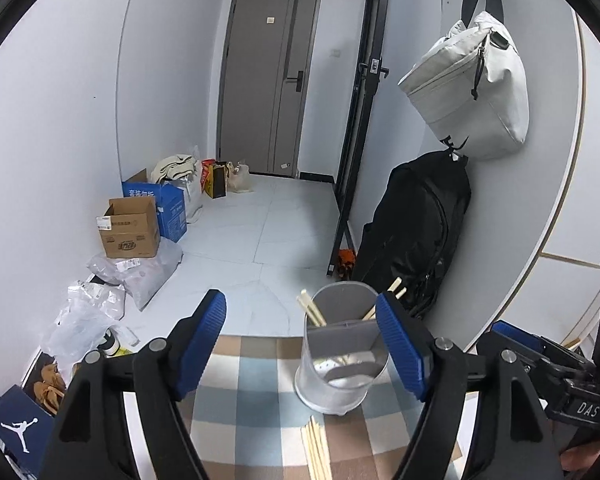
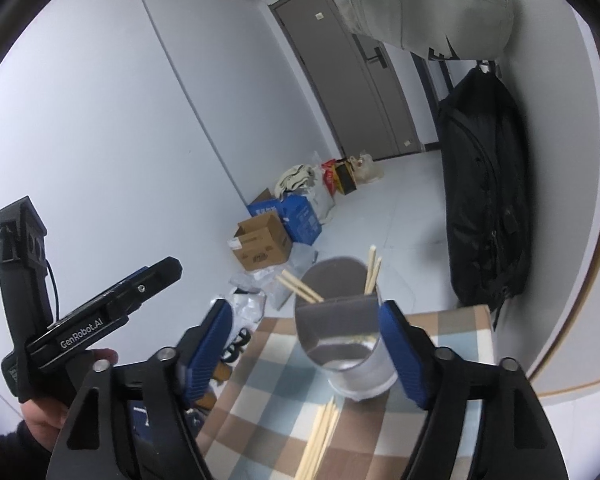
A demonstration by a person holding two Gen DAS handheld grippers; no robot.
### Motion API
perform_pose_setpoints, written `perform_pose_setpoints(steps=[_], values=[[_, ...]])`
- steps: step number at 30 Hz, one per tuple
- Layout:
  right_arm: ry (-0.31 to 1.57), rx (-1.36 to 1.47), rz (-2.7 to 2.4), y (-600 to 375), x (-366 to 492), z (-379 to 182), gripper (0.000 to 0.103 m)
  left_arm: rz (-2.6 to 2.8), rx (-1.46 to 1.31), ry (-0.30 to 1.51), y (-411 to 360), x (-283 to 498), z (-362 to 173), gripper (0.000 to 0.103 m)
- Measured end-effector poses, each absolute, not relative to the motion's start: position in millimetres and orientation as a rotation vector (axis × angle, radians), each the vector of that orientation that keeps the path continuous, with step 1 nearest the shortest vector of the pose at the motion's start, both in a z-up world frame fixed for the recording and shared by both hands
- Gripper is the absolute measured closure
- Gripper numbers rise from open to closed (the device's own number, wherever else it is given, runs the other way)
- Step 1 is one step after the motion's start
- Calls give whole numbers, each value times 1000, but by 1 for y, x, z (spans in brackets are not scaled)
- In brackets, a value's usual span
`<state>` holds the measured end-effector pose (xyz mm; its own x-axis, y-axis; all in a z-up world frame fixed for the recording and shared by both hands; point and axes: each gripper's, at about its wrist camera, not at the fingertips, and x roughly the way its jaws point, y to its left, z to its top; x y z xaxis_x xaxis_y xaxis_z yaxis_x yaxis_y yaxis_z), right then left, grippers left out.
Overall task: Organize utensils
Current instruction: 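Open both grippers to drop the sticks into the holder, then withdraw both open grippers back above the rug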
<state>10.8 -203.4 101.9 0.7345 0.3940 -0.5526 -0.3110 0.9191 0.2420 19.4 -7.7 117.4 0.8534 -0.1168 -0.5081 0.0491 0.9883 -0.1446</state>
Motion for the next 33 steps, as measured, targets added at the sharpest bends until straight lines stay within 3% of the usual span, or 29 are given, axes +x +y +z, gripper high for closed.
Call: perform_pose_setpoints(steps=[10, 12, 22, 26, 33], values=[[685, 95, 385, -194, -19, 72, 16, -49, -108, 552, 0, -8, 90, 17], [707, 88, 376, -194, -22, 60, 13, -47, -101, 552, 0, -13, 80, 9], [880, 57, 312, -196, -18, -12, 13, 8, -184, 686, 25, -8, 11, 8], [961, 31, 297, -192, -10, -38, 20, 45, -216, 730, 38, -1, -1, 8], [1094, 0, 309, -172, 10, -79, 44, 75, -214, 741, 44, 1, -6, 8]])
